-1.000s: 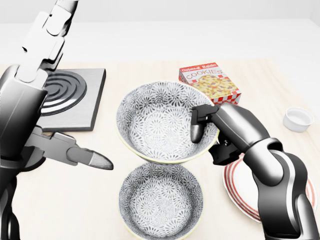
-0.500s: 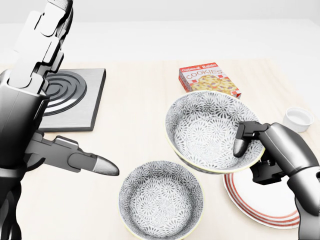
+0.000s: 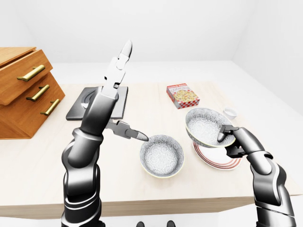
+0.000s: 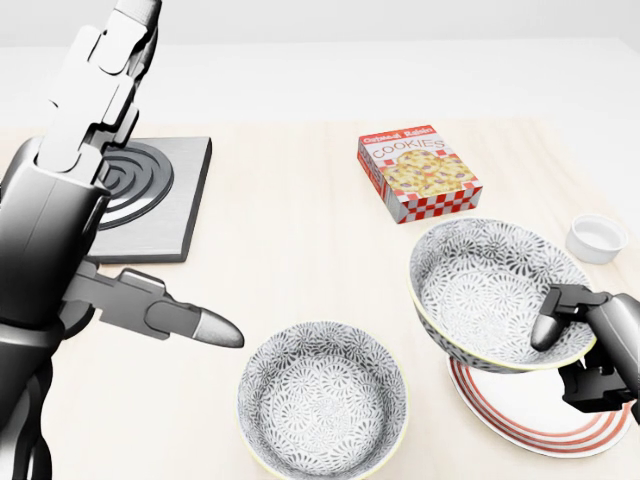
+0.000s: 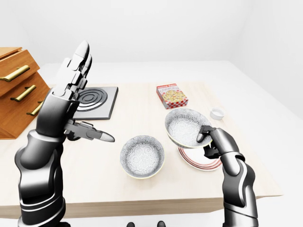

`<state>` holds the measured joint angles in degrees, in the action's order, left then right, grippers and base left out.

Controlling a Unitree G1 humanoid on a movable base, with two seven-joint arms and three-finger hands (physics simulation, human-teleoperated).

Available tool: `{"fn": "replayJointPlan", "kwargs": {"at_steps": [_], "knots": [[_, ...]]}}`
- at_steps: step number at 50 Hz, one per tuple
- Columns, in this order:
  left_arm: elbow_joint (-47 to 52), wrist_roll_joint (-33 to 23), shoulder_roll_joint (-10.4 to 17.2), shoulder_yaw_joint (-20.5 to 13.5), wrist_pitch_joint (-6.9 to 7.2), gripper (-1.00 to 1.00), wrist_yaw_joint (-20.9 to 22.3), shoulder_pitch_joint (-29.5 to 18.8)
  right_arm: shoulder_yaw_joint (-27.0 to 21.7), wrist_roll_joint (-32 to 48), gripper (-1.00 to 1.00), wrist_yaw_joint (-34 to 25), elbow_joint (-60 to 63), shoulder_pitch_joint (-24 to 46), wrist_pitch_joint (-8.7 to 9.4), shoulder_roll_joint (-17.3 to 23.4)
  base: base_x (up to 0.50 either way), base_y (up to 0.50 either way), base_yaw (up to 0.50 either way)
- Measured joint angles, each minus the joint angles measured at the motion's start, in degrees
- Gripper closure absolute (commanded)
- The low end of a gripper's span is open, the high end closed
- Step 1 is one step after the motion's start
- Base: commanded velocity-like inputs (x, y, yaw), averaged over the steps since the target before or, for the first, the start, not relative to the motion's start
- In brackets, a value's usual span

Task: Pick the akita bowl from table center and place it on the plate.

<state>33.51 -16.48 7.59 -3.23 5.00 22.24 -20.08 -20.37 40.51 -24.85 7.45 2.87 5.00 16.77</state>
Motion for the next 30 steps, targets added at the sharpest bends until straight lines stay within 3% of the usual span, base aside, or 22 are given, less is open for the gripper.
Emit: {"fn": "replayJointPlan", "kwargs": {"at_steps": [30], "knots": [[0.2,-1.5,-0.3,1.1,0.0,-1.0,0.7,-1.5,1.2,7.0,1.0,8.5,-11.5,3.2,0.0,3.8,0.0,0.0,0.0]]}}
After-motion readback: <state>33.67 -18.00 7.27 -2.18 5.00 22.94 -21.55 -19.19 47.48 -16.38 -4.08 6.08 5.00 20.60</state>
